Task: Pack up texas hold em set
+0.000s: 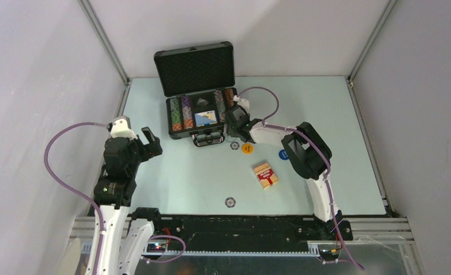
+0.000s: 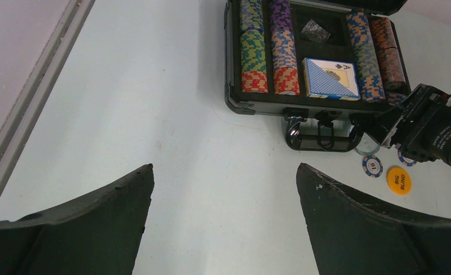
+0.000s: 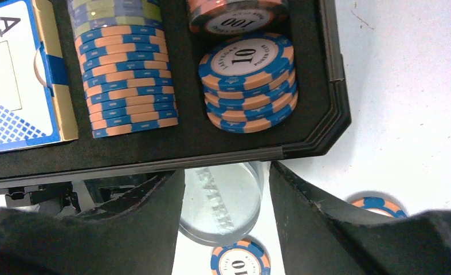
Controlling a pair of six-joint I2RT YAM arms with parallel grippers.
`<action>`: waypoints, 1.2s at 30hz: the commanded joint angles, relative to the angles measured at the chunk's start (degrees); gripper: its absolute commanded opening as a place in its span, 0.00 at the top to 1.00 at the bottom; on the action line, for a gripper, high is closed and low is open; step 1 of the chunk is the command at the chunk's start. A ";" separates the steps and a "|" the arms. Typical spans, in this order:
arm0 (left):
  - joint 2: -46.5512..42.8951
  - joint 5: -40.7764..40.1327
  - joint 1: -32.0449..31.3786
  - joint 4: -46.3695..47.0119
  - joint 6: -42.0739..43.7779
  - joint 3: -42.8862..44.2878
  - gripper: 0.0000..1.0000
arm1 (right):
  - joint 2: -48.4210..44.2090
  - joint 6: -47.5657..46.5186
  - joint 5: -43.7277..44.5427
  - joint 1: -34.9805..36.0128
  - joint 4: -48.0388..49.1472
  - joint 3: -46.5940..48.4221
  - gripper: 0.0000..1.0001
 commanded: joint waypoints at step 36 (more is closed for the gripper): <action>0.64 1.90 -0.27 0.81 1.71 0.72 0.02 | -13.60 -2.91 6.54 1.55 -4.03 -9.99 0.55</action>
